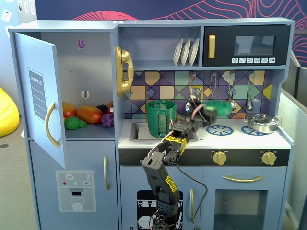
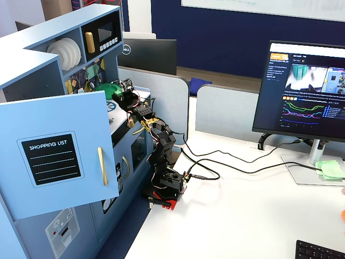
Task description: Take off the lid from the green recipient and place it on the counter
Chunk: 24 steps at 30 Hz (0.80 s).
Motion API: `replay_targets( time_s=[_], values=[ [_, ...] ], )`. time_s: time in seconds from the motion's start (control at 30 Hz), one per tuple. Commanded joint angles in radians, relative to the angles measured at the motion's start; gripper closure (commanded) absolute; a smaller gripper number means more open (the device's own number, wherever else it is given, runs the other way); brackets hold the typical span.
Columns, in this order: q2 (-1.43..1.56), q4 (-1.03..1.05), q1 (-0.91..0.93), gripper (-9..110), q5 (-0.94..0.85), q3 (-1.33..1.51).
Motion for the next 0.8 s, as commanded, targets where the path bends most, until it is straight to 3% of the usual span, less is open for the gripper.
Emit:
replay_targets(
  time_s=[0.0, 0.67, 0.77],
  values=[
    [-0.029, -0.147, 0.018, 101, -0.032, 0.049],
    [-0.14, -0.224, 0.025, 101, -0.051, 0.164],
    [-0.133, -0.218, 0.026, 89, -0.052, 0.16]
  ],
)
